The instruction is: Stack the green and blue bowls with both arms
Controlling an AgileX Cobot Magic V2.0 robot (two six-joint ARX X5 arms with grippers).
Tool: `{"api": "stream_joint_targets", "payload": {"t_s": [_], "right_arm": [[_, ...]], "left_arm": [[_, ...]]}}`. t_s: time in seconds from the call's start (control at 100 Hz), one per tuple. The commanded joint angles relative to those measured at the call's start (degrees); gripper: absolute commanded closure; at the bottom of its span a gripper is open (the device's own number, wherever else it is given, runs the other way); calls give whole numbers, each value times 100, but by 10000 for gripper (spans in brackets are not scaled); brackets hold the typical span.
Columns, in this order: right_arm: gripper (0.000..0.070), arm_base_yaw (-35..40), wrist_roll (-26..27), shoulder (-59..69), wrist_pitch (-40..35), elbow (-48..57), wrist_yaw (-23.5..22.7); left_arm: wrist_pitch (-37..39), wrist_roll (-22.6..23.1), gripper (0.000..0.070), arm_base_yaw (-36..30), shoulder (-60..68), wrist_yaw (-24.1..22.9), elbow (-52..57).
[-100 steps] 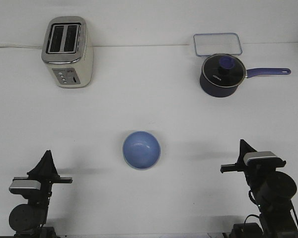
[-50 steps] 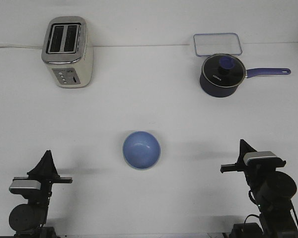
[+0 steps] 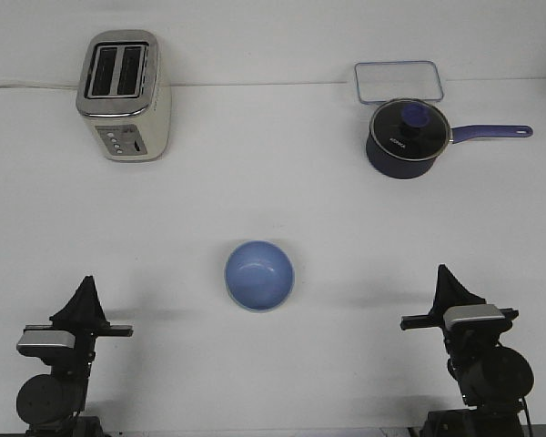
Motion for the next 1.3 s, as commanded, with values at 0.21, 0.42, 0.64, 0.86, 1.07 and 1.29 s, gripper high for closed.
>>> {"api": "stream_joint_targets", "payload": {"t_s": [0.21, 0.42, 0.64, 0.86, 1.07, 1.29], "right_arm": [[700, -72, 7, -957, 415, -962, 2], [700, -186, 24, -949, 894, -1338, 15], [700, -186, 39, -949, 1224, -1574, 13], [700, -186, 37, -949, 1226, -1574, 11], [700, -184, 37, -949, 1226, -1574, 7], [700, -184, 37, -949, 1226, -1574, 7]], "left_arm": [[66, 28, 688, 4, -7, -20, -111], [48, 28, 688, 4, -7, -20, -111], [24, 28, 688, 4, -7, -22, -111], [26, 28, 688, 4, -7, -20, -111], [24, 28, 688, 4, -7, -20, -111], [24, 28, 688, 4, -7, -20, -111]]}}
